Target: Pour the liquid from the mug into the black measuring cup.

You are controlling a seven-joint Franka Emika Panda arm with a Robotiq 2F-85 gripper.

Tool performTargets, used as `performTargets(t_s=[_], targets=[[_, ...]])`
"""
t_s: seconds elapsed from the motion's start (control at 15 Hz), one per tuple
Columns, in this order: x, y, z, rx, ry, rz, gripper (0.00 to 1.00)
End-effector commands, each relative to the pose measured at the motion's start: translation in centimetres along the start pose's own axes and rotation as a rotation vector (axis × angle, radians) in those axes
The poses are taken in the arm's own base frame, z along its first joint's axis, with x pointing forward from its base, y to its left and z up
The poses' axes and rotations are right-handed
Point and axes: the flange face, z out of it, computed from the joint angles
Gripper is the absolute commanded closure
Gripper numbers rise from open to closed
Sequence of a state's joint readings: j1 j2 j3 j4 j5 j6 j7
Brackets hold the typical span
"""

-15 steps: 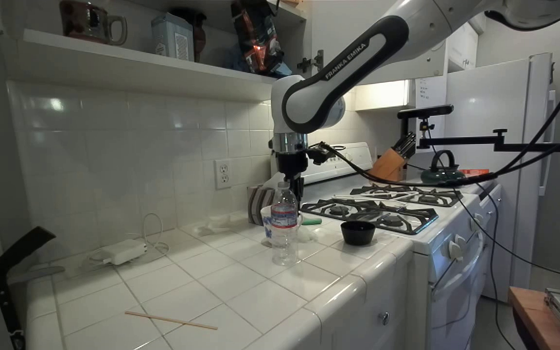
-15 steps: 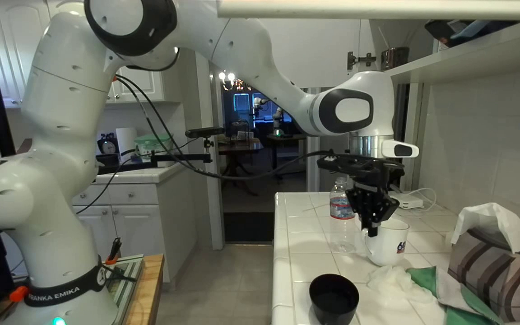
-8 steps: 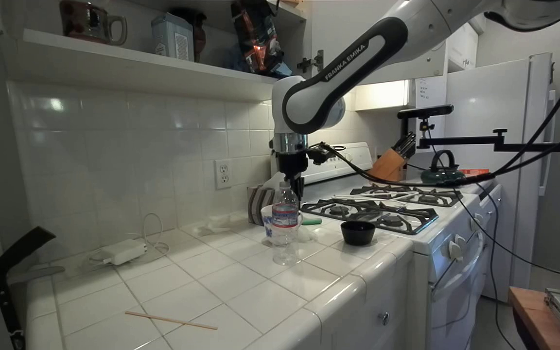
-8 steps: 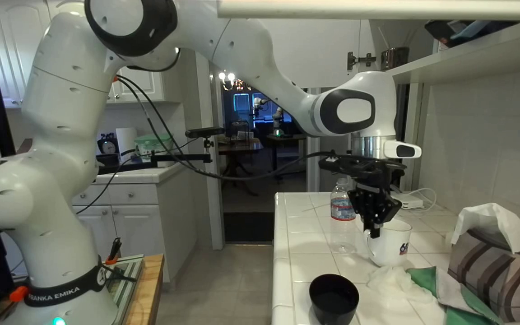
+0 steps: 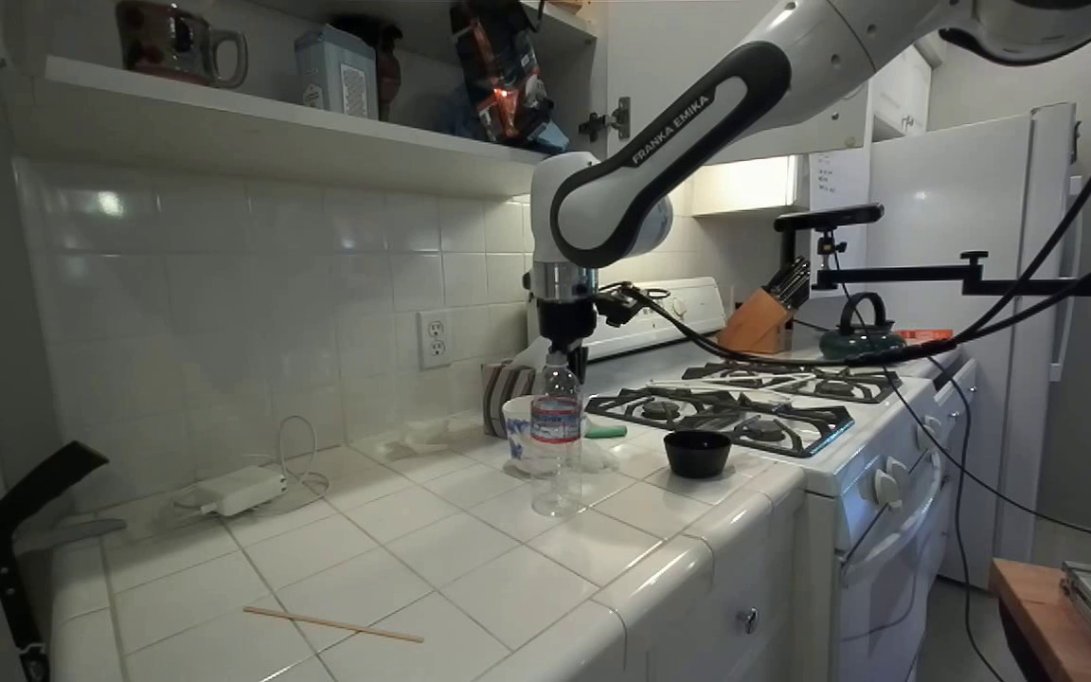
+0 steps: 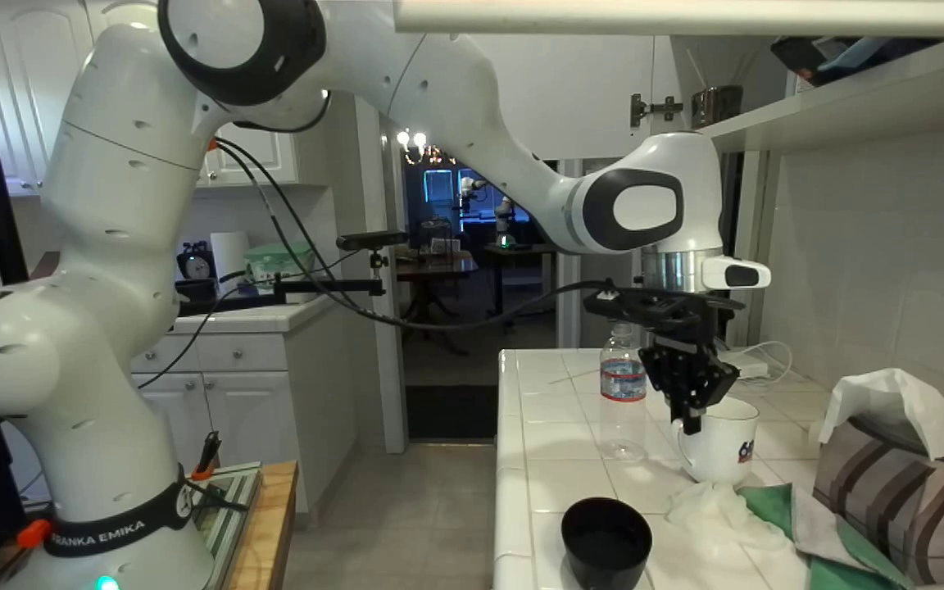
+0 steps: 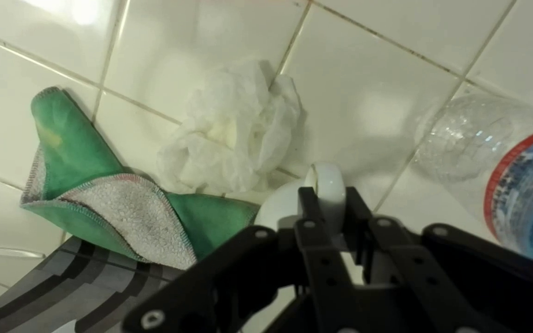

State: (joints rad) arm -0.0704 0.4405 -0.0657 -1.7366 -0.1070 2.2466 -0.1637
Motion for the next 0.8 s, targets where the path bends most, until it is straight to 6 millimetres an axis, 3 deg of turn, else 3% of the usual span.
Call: performTargets(t_s=[0.0,0.07,0.13,0.2,0.53,0.73], targets=[[0.6,0.2,0.0,-0.004,0.018,0.005,0.96],[0.6,0.2,0.0,-0.003,0.016,0.005,0.96],[0.6,0.2,-0.1,-0.004,0.016,0.005,0.69],[0.6,0.1,-0.1,-0.003,0.015,0.005,0.57],[-0.1,0.3,-0.5,0.011,-0.004,0.01,0.23],[-2.0,1.6,-1.6,0.014,-0.03,0.029,0.02]])
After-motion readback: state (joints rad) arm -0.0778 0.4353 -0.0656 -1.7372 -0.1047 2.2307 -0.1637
